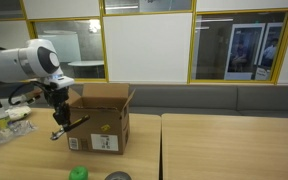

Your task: Put the objects on the table and put them in the box, then slide the box to the right

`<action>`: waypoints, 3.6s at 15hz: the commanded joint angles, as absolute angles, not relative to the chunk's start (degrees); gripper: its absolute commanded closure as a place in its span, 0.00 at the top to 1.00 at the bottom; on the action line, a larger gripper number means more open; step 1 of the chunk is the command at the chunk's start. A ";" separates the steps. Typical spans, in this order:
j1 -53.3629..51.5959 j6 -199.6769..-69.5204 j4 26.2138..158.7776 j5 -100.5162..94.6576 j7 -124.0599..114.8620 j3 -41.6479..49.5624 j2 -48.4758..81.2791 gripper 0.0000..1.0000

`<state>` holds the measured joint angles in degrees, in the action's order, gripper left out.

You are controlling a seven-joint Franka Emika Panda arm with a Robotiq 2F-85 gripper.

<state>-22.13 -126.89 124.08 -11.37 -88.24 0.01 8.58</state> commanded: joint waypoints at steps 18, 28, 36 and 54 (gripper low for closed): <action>-12.45 -119.67 94.41 -17.12 -80.15 -2.70 19.38 0.13; -13.39 -127.33 81.20 -14.30 -73.93 -1.27 37.42 0.13; -14.38 -125.42 76.52 -9.81 -68.55 -0.74 48.82 0.70; -18.08 -116.75 81.16 -17.58 -70.83 7.45 35.00 1.00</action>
